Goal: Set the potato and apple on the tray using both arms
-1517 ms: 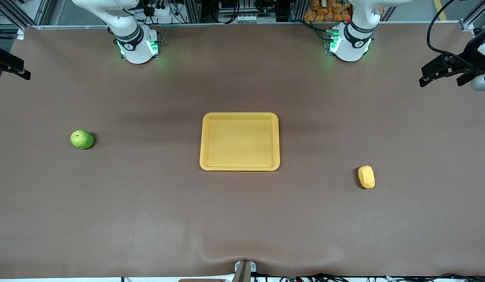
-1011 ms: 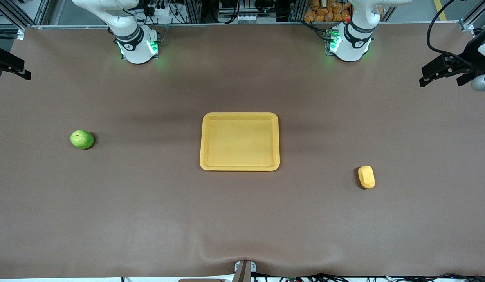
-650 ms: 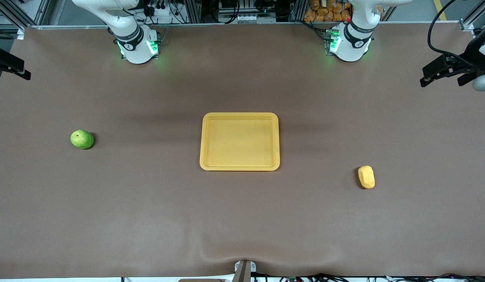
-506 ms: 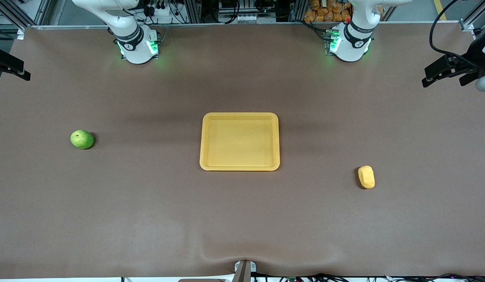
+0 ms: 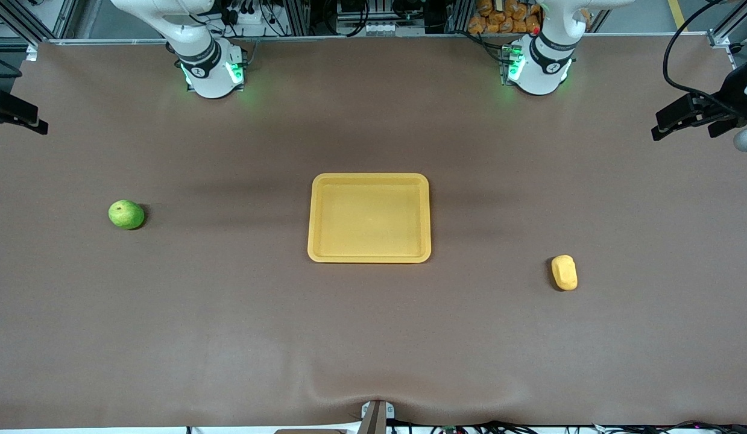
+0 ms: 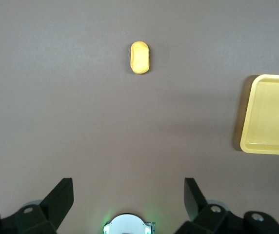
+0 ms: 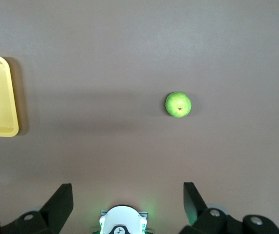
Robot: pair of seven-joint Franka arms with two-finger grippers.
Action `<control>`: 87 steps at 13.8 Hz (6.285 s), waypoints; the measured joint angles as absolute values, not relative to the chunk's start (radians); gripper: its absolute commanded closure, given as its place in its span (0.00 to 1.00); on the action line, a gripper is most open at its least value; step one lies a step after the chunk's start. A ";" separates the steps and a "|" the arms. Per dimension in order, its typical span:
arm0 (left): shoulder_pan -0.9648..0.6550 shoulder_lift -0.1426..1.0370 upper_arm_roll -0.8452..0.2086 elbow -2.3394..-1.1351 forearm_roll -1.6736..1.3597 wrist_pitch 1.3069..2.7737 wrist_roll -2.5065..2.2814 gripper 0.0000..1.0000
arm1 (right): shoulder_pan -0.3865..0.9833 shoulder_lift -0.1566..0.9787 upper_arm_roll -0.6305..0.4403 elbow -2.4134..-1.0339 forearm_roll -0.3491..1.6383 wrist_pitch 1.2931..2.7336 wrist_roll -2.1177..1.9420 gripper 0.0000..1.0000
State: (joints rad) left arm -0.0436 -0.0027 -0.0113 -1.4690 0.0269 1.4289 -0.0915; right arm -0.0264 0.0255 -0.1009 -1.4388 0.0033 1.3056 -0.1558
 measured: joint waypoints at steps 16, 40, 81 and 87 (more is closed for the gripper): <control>-0.032 0.098 -0.011 -1.478 0.029 1.500 -0.092 0.00 | -0.044 0.158 -0.107 -1.439 0.003 1.368 -0.156 0.00; -0.034 0.442 -0.016 -1.794 0.044 2.224 -0.119 0.00 | -0.160 0.348 -0.112 -1.637 0.009 1.561 -0.156 0.00; -0.052 0.512 -0.134 -1.730 0.044 2.213 -0.157 1.00 | -0.255 0.417 -0.111 -2.086 0.048 2.257 -0.222 0.75; -0.085 0.510 -0.245 -1.673 0.044 2.153 -0.276 1.00 | -0.256 0.416 -0.111 -2.082 0.052 2.254 -0.271 1.00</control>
